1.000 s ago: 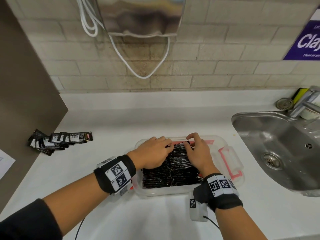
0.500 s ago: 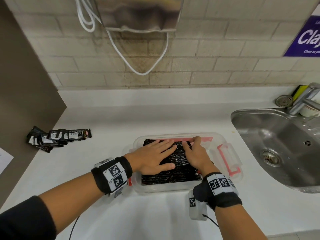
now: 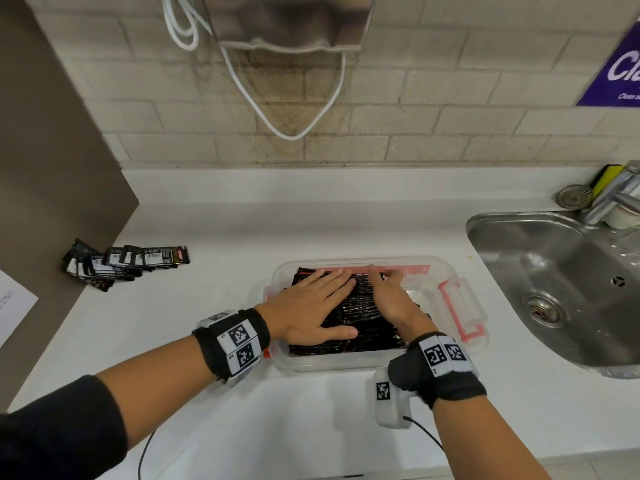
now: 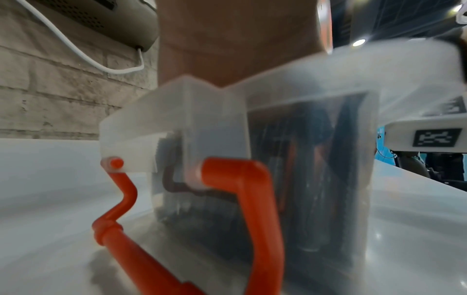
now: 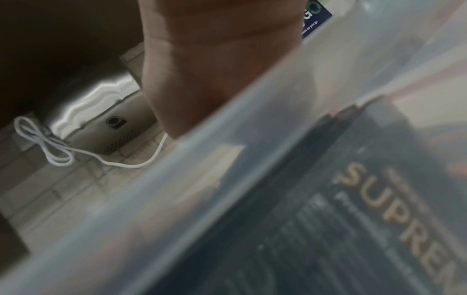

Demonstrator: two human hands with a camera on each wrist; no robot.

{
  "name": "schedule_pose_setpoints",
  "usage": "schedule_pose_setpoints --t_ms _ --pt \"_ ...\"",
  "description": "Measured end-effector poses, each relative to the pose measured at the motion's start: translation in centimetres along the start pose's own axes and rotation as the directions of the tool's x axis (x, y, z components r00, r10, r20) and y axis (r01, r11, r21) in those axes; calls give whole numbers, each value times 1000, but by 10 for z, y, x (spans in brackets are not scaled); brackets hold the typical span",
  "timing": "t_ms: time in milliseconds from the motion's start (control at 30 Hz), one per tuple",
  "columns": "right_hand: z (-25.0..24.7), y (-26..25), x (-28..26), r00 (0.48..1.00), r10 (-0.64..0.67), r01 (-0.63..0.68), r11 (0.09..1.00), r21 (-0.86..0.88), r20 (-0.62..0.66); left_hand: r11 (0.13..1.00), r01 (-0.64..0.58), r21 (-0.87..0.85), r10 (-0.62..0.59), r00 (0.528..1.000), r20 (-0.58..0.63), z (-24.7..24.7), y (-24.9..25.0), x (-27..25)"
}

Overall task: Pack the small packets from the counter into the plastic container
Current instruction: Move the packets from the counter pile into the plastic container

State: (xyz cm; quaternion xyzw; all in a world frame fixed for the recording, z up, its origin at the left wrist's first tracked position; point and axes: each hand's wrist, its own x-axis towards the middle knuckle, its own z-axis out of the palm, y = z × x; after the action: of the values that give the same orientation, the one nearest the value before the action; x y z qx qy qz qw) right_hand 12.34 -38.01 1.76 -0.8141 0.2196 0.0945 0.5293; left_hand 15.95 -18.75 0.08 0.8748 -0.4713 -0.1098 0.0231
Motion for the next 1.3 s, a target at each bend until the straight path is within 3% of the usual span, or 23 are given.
schedule_pose_setpoints --t_ms 167,267,433,600,833,967,1100,1300 --pt "-8 -1 -2 998 65 -66 996 55 24 998 3 -56 -3 1000 6 -4 1 -1" --pt "-18 -13 -11 999 42 -42 999 -14 -33 988 1 -155 -9 999 -51 -13 3 -5" --pt "-24 -54 -33 970 -181 148 969 -200 -163 973 10 -229 -83 947 -312 -34 -9 -25" --pt "13 -113 -56 920 -392 382 887 -259 14 949 113 -294 -247 848 -469 -64 -67 -63" --pt "111 -175 -55 791 -514 594 775 -215 331 820 458 -343 -554 786 -275 -82 -167 -145" --pt "176 -192 -40 746 -475 631 729 -266 467 702 645 -302 -704 691 -162 -78 -214 -196" --pt "234 -192 -16 757 -383 602 725 -334 530 621 756 -205 -778 627 -46 -62 -246 -224" --pt "297 -167 23 802 -328 565 688 -456 499 641 755 -134 -758 651 38 -38 -278 -228"
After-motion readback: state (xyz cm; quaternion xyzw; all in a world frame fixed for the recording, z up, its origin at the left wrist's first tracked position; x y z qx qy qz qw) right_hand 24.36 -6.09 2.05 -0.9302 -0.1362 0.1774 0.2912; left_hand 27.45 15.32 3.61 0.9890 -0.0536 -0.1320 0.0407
